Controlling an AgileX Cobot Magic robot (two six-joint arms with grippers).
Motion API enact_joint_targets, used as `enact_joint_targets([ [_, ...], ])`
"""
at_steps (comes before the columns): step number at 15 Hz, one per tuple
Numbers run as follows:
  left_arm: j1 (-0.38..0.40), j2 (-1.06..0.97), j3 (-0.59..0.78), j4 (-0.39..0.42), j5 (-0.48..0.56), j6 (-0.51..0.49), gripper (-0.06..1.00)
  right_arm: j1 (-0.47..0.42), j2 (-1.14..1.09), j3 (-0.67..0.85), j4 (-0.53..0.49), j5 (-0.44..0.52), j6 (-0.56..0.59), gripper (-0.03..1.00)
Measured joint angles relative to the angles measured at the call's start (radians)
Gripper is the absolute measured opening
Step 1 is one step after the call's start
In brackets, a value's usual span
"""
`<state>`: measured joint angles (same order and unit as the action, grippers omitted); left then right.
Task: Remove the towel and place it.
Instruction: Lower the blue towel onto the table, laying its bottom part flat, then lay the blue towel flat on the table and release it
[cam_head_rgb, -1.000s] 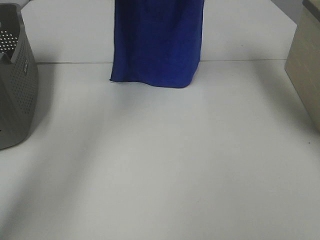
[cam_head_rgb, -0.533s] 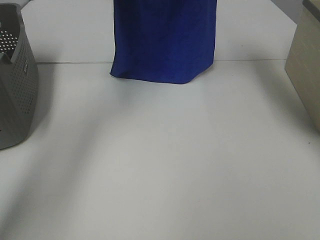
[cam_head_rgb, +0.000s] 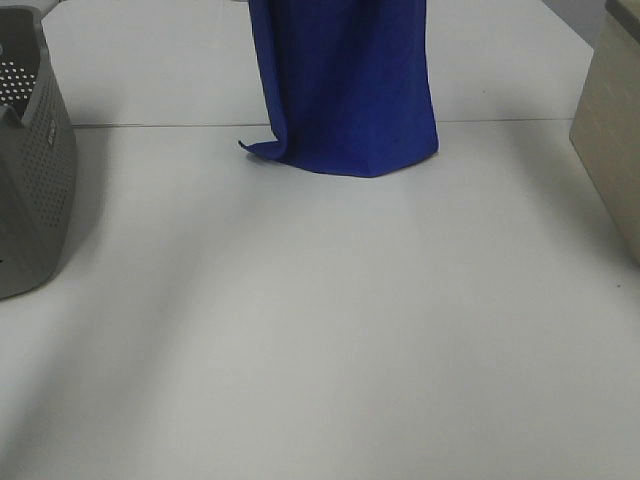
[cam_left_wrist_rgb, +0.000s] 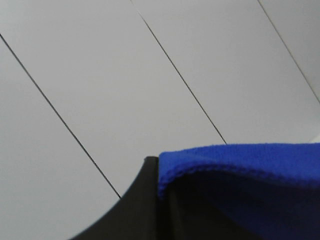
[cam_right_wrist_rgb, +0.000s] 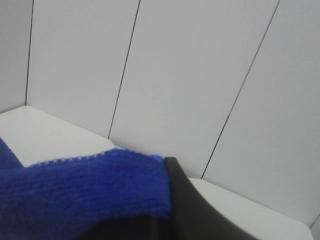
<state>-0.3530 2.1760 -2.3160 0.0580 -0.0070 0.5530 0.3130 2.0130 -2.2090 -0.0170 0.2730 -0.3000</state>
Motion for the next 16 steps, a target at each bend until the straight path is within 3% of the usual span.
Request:
enact_joint_targets([
  [1, -0.009, -0.027, 0.000, 0.000, 0.093, 0.009, 0.00, 0.000, -0.011, 0.000, 0.009, 0.043, 0.000, 0.01],
  [2, -0.022, -0.084, 0.000, 0.000, 0.331, 0.078, 0.00, 0.000, -0.036, 0.000, 0.017, 0.140, 0.015, 0.01],
  [3, -0.022, -0.094, 0.000, 0.000, 0.380, 0.108, 0.00, 0.000, -0.043, 0.000, 0.017, 0.159, 0.021, 0.01],
  [6, -0.020, -0.147, 0.000, 0.000, 0.725, 0.266, 0.00, 0.000, -0.083, 0.000, 0.017, 0.303, 0.029, 0.01],
  [10, -0.020, -0.160, 0.000, -0.003, 1.057, 0.317, 0.00, 0.000, -0.122, 0.000, 0.058, 0.457, 0.092, 0.01],
  [11, -0.020, -0.160, 0.000, -0.003, 1.086, 0.319, 0.00, 0.000, -0.124, 0.000, 0.065, 0.473, 0.098, 0.01],
  [12, -0.020, -0.169, 0.000, -0.015, 1.191, 0.319, 0.00, 0.000, -0.127, 0.000, 0.094, 0.580, 0.101, 0.01],
  [16, -0.020, -0.220, 0.001, -0.111, 1.219, 0.263, 0.00, 0.000, -0.136, 0.000, 0.120, 0.782, 0.126, 0.01],
])
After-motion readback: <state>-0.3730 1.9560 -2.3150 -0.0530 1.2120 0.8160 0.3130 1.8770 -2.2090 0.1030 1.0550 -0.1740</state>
